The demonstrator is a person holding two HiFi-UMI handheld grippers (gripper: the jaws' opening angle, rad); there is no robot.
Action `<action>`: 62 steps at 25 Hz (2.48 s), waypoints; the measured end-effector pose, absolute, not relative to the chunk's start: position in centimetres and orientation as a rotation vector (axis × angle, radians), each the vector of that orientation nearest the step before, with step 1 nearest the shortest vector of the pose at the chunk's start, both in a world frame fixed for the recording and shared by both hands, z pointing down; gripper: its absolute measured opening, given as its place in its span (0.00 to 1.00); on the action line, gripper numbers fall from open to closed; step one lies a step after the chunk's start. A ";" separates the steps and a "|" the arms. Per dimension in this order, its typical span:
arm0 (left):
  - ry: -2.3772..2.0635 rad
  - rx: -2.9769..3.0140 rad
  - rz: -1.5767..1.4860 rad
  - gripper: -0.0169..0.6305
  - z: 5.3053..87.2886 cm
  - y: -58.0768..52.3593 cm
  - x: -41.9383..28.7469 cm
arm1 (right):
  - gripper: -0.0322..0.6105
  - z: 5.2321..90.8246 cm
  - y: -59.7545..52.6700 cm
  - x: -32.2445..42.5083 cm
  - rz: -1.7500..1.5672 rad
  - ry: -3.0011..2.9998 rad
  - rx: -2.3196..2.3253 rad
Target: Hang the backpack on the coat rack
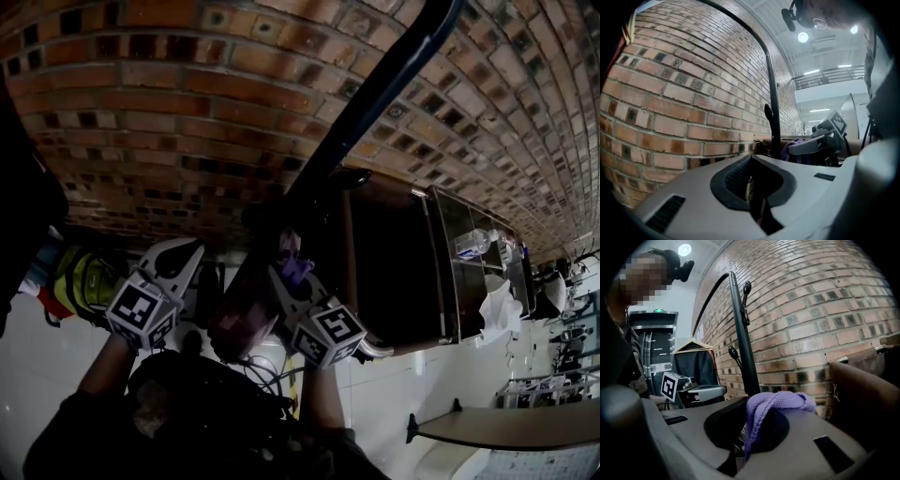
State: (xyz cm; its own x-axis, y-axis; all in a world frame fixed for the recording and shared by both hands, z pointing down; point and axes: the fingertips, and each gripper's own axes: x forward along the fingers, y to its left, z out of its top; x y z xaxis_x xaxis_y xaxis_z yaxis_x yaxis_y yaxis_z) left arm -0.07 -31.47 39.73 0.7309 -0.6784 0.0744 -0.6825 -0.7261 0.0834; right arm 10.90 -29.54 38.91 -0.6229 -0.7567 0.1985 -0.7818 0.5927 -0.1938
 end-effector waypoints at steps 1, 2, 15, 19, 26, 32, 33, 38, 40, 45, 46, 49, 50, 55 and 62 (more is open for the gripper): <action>-1.108 2.824 0.055 0.09 39.8 -31.9 0.0 | 0.06 39.0 -29.8 10.5 0.396 -2.721 1.291; -1.101 2.824 0.051 0.09 39.8 -32.3 0.0 | 0.06 39.0 -29.9 10.1 0.389 -2.723 1.262; -1.070 2.802 0.078 0.09 41.4 -34.8 -0.7 | 0.06 43.3 -30.7 7.1 0.402 -2.645 1.087; -1.058 2.811 0.086 0.09 41.5 -34.8 -0.4 | 0.06 44.1 -30.8 6.9 0.412 -2.644 1.067; -1.050 2.804 0.114 0.09 42.3 -34.7 -0.3 | 0.06 45.7 -30.5 6.6 0.448 -2.658 0.933; -1.029 2.809 0.135 0.09 42.8 -34.9 0.0 | 0.06 45.7 -30.1 5.6 0.406 -2.608 0.811; -1.024 2.810 0.138 0.09 42.9 -34.8 0.1 | 0.06 45.9 -29.9 5.6 0.397 -2.586 0.798; -1.021 2.801 0.140 0.09 42.9 -34.9 0.2 | 0.06 46.0 -29.0 5.9 0.386 -2.539 0.767; -1.021 2.796 0.148 0.09 43.1 -35.0 0.1 | 0.06 46.2 -28.6 6.3 0.376 -2.515 0.754; -1.028 2.781 0.143 0.09 43.5 -35.0 0.2 | 0.06 47.3 -29.2 6.8 0.411 -2.486 0.782; -1.026 2.781 0.144 0.09 43.5 -34.9 0.2 | 0.06 47.4 -29.3 6.9 0.427 -2.490 0.804; -1.022 2.785 0.149 0.09 43.5 -34.8 0.1 | 0.06 47.3 -29.5 7.4 0.457 -2.493 0.877; -1.023 2.786 0.147 0.09 43.6 -34.9 0.0 | 0.06 47.4 -29.5 7.7 0.462 -2.484 0.898; -1.033 2.783 0.144 0.09 43.7 -35.5 -0.3 | 0.09 47.5 -29.5 8.5 0.498 -2.477 0.961; -1.008 2.784 0.136 0.09 43.7 -35.4 0.7 | 0.14 48.0 -29.7 9.1 0.531 -2.468 1.013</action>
